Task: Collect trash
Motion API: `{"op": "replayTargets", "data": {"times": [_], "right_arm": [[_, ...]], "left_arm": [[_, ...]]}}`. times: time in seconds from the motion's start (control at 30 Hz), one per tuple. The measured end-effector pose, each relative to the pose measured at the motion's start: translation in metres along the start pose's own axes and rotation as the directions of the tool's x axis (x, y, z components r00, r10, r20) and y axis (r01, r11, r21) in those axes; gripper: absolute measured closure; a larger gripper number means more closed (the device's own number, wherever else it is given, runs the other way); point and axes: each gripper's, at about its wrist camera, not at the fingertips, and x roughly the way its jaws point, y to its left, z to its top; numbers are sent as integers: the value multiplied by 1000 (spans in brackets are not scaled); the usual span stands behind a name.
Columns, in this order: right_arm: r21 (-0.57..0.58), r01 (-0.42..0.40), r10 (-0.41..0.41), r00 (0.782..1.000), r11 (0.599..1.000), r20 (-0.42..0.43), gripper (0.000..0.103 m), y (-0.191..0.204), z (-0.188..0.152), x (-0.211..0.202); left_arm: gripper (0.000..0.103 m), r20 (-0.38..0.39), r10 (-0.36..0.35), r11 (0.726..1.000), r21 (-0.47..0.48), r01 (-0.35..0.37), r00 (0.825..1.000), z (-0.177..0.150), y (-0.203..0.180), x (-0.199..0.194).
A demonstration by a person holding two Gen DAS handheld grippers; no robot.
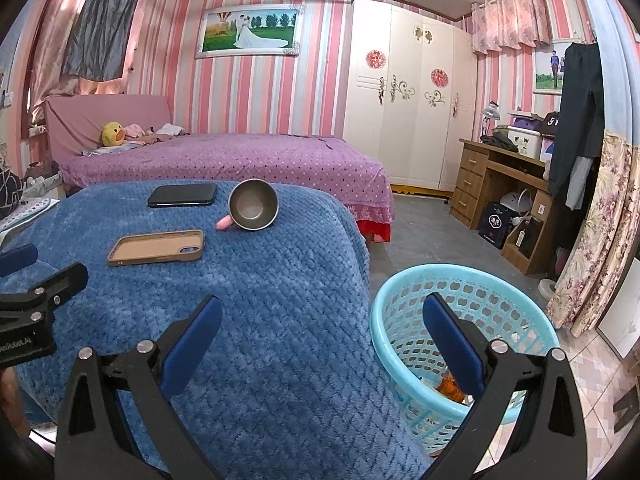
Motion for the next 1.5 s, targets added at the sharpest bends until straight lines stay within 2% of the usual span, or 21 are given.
{"op": "replayTargets", "data": {"times": [1.5], "right_arm": [[28,-2,2,1000,1000,15,5,-13,3,-5]], "left_arm": [[6,33,18,1000,15,-18,999,4,-6,-10]]}}
